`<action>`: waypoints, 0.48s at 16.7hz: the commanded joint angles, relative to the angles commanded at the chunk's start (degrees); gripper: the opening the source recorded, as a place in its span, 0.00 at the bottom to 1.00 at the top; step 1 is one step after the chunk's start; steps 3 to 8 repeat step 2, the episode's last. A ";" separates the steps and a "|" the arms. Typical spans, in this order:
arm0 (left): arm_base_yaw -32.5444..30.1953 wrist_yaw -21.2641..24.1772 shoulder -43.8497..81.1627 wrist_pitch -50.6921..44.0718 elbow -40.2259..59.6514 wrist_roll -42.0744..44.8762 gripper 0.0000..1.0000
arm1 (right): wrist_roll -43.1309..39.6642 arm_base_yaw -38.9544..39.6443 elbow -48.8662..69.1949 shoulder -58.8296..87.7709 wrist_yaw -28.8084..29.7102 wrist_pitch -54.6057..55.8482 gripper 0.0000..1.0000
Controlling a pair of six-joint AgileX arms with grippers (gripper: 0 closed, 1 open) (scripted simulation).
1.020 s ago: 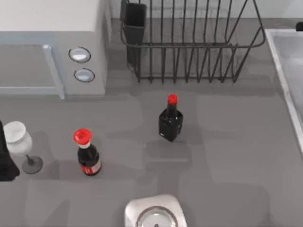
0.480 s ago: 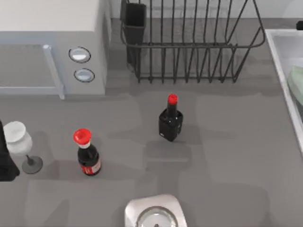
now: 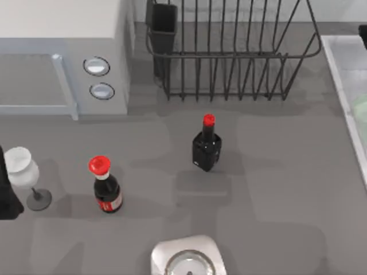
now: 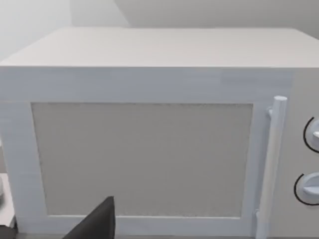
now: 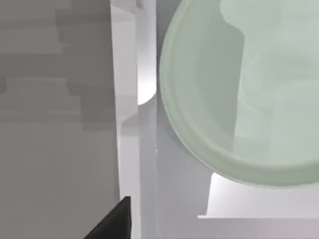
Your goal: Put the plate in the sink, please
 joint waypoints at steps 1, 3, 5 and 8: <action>0.00 0.00 0.00 0.00 0.00 0.00 1.00 | 0.00 0.00 0.00 0.00 0.00 0.00 1.00; 0.00 0.00 0.00 0.00 0.00 0.00 1.00 | 0.00 0.00 0.00 0.00 0.00 0.00 1.00; 0.00 0.00 0.00 0.00 0.00 0.00 1.00 | 0.00 0.00 0.00 0.00 0.00 0.00 1.00; 0.00 0.00 0.00 0.00 0.00 0.00 1.00 | 0.00 0.00 0.00 0.00 0.00 0.00 1.00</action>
